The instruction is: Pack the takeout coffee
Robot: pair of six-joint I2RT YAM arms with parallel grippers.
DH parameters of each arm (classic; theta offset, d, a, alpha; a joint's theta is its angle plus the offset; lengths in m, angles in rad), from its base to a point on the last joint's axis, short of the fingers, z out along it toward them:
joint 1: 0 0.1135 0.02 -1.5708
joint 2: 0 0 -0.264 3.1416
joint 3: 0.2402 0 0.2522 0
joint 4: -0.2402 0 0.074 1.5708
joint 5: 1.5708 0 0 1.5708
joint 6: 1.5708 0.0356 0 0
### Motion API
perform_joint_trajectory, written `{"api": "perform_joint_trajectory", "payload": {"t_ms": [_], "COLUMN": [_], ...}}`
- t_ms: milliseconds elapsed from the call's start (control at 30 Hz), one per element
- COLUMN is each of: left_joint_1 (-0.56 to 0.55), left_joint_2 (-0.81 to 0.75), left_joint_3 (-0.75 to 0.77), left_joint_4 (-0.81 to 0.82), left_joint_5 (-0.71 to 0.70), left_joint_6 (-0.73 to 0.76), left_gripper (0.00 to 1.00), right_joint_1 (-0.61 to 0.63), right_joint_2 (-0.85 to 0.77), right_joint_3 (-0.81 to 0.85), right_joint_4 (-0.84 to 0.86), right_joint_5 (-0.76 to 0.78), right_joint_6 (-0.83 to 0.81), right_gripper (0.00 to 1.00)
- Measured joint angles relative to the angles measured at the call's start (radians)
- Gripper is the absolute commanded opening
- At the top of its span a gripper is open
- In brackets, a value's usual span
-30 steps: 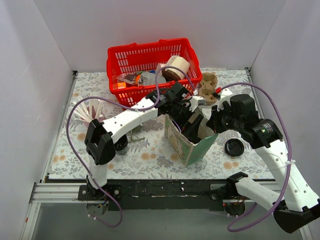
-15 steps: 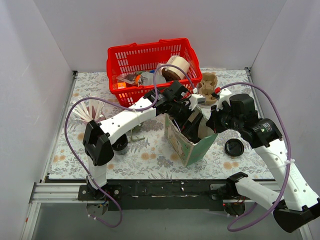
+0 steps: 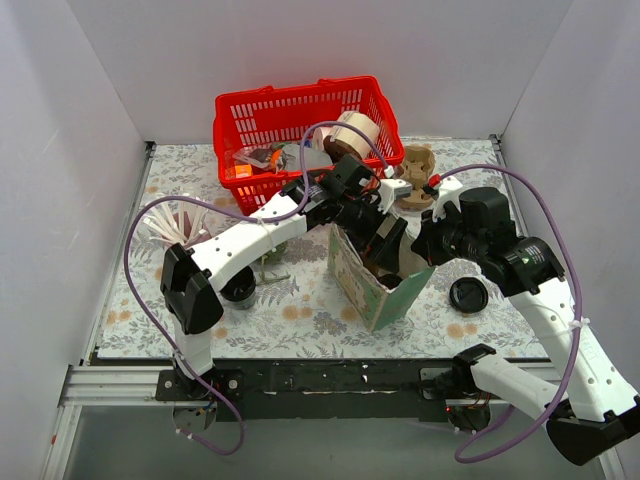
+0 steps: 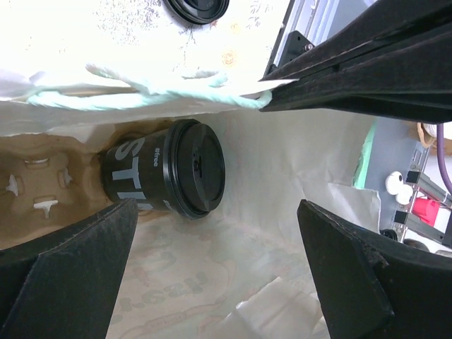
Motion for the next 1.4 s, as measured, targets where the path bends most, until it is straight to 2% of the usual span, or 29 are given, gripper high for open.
{"api": "perform_joint_trajectory", "payload": {"t_ms": [367, 1033, 1400], "left_joint_1": [0.000, 0.006, 0.012], "left_joint_2": [-0.002, -0.071, -0.071], "left_joint_3": [0.010, 0.009, 0.006], "left_joint_4": [0.037, 0.145, 0.153], "left_joint_5": [-0.017, -0.120, -0.124], "left_joint_6": [-0.009, -0.114, -0.175], "left_gripper": [0.98, 0.98, 0.98], "right_joint_1": [0.000, 0.000, 0.000], "right_joint_2": [0.000, 0.000, 0.000], "right_joint_3": [0.000, 0.000, 0.000], "right_joint_4": [0.003, 0.006, 0.006], "right_joint_5": [-0.012, -0.023, -0.023], "right_joint_6": [-0.005, -0.019, -0.021], "right_gripper": [0.01, 0.01, 0.01]}}
